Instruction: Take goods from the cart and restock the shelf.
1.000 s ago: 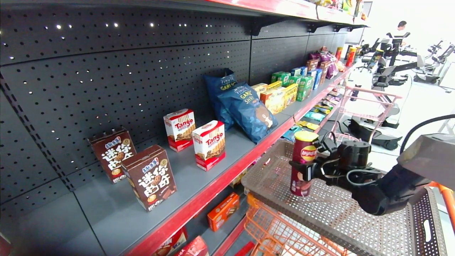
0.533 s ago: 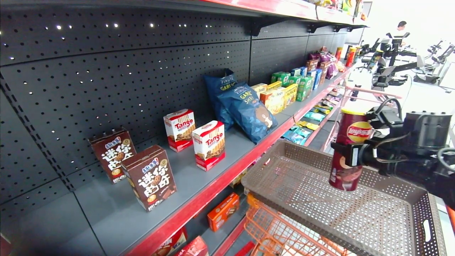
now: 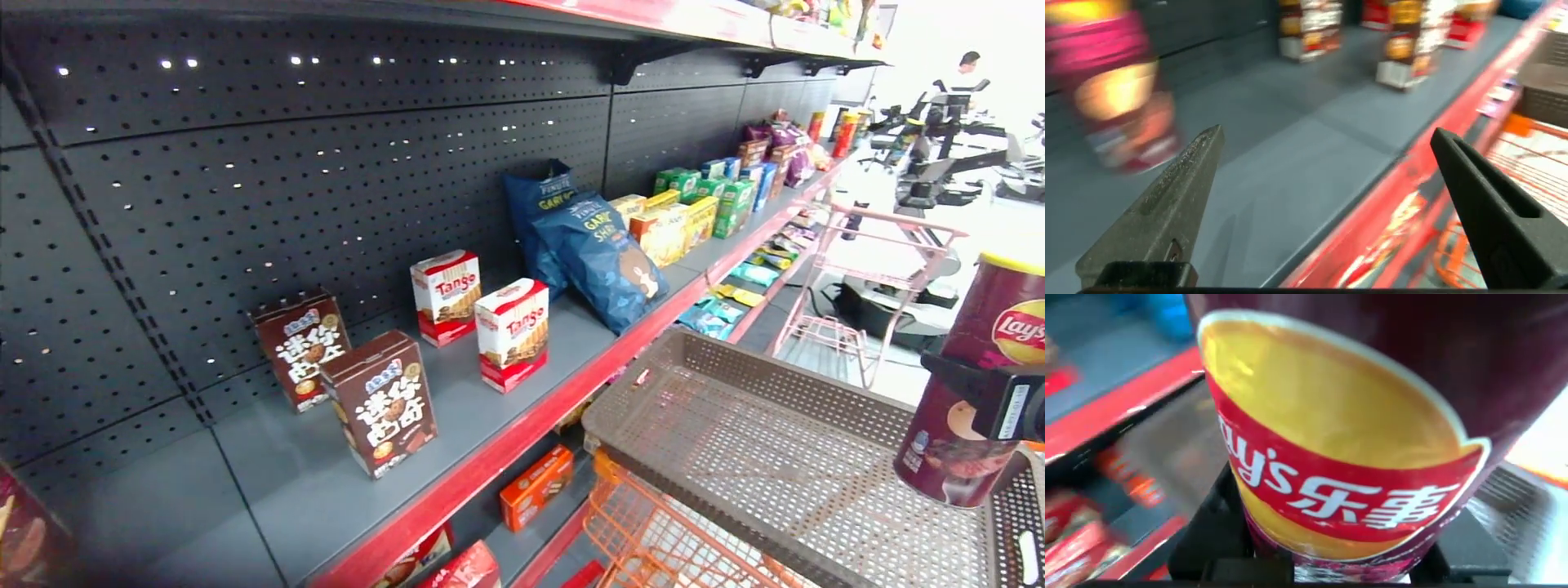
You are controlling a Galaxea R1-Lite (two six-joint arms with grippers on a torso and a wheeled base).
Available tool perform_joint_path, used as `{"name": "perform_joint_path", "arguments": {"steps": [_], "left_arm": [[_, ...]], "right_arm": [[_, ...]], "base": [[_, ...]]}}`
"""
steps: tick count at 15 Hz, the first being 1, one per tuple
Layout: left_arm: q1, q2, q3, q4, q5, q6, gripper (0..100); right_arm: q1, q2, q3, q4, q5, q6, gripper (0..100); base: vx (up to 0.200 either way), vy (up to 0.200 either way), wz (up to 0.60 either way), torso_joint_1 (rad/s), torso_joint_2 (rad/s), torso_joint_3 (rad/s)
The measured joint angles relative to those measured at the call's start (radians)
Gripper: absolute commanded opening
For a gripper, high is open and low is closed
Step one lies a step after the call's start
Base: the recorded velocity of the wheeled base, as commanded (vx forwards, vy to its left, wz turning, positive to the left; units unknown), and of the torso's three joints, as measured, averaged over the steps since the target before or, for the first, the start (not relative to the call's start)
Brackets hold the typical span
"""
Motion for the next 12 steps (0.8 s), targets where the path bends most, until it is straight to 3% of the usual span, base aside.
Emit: {"name": "perform_joint_path", "arguments": {"steps": [12], "left_arm": [[0.0,0.0,0.0,-0.001,0.0,0.0,100]], "right_arm": [[-0.001,-0.037,-0.024,0.0,0.004,-0.003,0]], "base": [[0.0,0.0,0.6,0.001,0.0,0.001]]}}
